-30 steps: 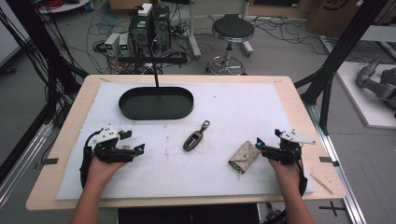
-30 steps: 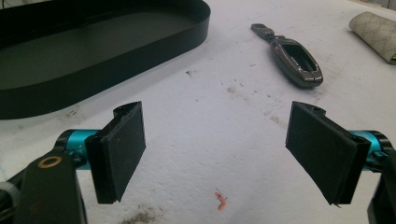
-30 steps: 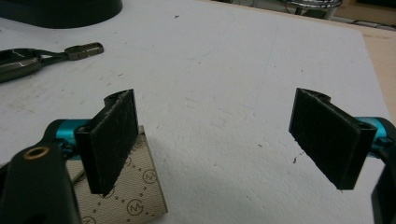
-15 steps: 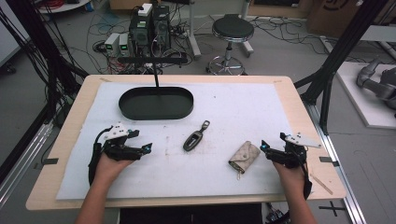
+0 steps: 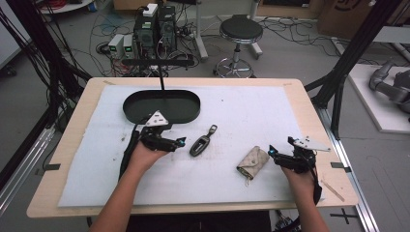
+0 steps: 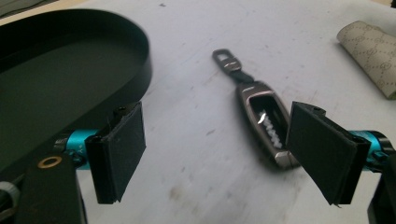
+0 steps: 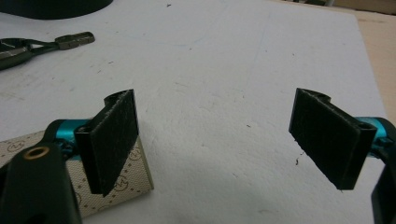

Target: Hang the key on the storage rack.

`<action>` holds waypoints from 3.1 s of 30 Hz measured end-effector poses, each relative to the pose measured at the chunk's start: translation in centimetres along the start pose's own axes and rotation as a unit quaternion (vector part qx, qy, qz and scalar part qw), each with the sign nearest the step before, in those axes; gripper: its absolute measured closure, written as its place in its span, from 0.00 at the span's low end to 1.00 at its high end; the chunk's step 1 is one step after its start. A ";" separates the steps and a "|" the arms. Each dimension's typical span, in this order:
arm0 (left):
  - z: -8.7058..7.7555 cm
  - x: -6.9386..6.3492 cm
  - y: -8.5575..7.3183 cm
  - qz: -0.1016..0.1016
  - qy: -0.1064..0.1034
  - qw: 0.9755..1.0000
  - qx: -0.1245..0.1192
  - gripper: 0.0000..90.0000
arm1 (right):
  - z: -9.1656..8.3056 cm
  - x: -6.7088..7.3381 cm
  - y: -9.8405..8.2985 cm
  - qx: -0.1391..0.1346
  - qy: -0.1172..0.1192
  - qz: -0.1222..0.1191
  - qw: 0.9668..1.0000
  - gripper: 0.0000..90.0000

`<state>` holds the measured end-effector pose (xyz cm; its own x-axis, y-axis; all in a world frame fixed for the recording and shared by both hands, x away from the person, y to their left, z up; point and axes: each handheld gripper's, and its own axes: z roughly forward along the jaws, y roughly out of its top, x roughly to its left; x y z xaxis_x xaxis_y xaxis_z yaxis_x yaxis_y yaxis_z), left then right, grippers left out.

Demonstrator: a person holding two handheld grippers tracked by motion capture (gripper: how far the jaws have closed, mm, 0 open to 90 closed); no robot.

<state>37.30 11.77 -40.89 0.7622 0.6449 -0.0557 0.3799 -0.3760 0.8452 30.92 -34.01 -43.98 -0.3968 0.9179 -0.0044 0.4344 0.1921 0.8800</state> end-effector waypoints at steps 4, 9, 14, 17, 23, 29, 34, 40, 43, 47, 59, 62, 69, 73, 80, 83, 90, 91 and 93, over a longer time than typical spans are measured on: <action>2.2 -0.6 1.6 0.004 -0.009 1.000 0.010 0.22 | 0.2 0.2 0.1 -0.001 0.003 -0.008 1.000 0.18; 4.7 -0.8 2.7 -0.004 -0.023 0.999 0.024 0.22 | 0.2 0.1 0.1 0.000 0.000 -0.003 1.000 0.18; 7.0 -1.0 3.3 -0.007 -0.028 0.999 0.043 0.22 | 0.2 0.0 0.1 0.001 -0.001 -0.004 1.000 0.18; 8.2 -1.2 3.5 -0.005 -0.029 0.998 0.050 0.22 | 0.3 0.1 0.1 0.003 -0.001 -0.004 1.000 0.18; 10.2 -1.7 3.5 -0.001 -0.026 0.997 0.078 0.28 | 0.2 0.0 0.0 0.003 -0.004 -0.003 1.000 0.18; 11.6 -2.1 3.2 0.006 -0.029 0.995 0.096 0.33 | 0.2 -0.1 0.0 0.003 -0.005 -0.001 1.000 0.18; 11.9 -2.4 3.2 0.022 -0.005 0.994 0.108 0.45 | 0.2 -0.2 0.0 0.003 -0.007 0.002 1.000 0.18; 11.7 -3.5 3.2 0.045 0.011 0.992 0.114 0.61 | 0.2 -0.2 0.0 0.002 -0.008 0.000 1.000 0.18; 11.6 -3.9 2.9 0.050 0.013 0.993 0.105 0.68 | 0.2 -0.2 0.0 0.003 -0.008 0.001 1.000 0.18; 11.6 -4.2 2.9 0.064 0.007 0.993 0.103 0.78 | 0.1 -0.1 -0.1 0.002 -0.008 0.001 1.000 0.18; 11.1 -3.6 2.2 0.050 -0.027 0.996 0.075 0.92 | -0.1 -0.3 -0.2 -0.001 -0.010 0.002 1.000 0.18; 10.5 -3.5 2.5 0.047 -0.025 0.996 0.071 0.94 | -0.2 -0.4 -0.2 0.000 -0.010 0.005 1.000 0.18; 8.2 -2.9 3.7 0.031 -0.024 0.999 0.030 0.96 | 0.0 -0.2 -0.2 0.000 -0.008 0.001 1.000 0.18; 6.2 -2.2 4.5 0.020 -0.021 1.000 0.003 0.96 | -0.1 -0.1 -0.2 0.001 -0.007 0.003 1.000 0.18; 3.0 -0.8 6.1 0.015 -0.001 1.000 -0.027 0.96 | 0.0 -0.1 -0.2 0.000 -0.008 -0.001 1.000 0.18; 1.9 -0.2 6.8 0.013 0.006 0.999 -0.036 0.96 | 0.0 0.0 -0.2 0.001 -0.006 0.000 1.000 0.18; -0.1 1.1 8.2 0.008 0.020 0.998 -0.052 0.96 | 0.0 0.1 -0.2 0.001 -0.007 -0.001 1.000 0.18; -0.3 1.3 8.4 0.009 0.022 0.998 -0.053 0.96 | 0.0 0.0 -0.2 0.001 -0.007 -0.001 1.000 0.18; -0.7 1.8 8.9 0.011 0.026 0.998 -0.056 0.96 | 0.1 0.0 -0.2 0.001 -0.007 -0.001 1.000 0.18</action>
<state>41.70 10.02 -33.07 0.7397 0.6729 -0.0113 0.3008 -0.3155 0.9000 30.88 -33.98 -44.16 -0.3867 0.9221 -0.0121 0.4359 0.1944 0.8788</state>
